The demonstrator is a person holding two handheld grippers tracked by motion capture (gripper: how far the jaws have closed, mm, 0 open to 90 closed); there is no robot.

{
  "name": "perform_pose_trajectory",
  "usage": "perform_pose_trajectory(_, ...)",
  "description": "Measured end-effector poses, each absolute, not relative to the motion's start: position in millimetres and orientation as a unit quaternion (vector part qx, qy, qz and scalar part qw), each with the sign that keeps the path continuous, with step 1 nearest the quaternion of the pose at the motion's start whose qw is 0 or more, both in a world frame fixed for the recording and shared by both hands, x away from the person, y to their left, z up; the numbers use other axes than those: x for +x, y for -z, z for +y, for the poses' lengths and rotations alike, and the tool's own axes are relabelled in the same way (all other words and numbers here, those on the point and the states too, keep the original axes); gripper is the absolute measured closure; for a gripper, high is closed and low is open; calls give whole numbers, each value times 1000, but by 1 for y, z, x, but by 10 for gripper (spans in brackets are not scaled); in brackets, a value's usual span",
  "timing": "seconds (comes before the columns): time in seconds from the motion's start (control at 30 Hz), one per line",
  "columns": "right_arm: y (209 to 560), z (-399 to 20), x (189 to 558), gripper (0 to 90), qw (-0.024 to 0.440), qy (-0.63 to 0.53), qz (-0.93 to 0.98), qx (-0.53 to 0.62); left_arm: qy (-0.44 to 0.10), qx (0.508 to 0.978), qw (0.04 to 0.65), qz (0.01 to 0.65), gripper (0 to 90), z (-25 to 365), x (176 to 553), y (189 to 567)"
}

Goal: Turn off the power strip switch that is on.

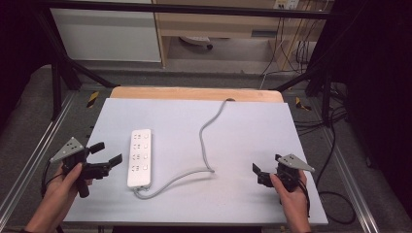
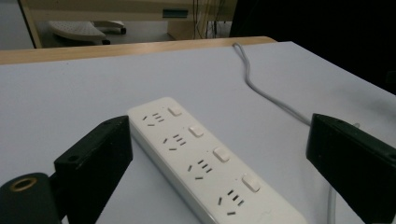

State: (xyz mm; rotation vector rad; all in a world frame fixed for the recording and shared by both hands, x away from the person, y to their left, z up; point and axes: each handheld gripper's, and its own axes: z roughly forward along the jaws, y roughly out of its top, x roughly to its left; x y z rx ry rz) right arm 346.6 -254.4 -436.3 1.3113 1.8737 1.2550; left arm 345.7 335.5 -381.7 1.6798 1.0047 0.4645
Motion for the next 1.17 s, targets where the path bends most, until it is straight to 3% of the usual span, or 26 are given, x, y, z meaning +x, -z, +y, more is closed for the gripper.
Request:
perform_pose_trajectory(0.6, 436, -255, 346, 34, 264, -463, 692, 486, -196, 705, 518, 443, 74, 359, 333, 410)
perform_pose_trajectory(1.17, 445, -256, 350, 36, 255, -424, 710, 501, -195, 755, 443, 442, 76, 350, 332, 441)
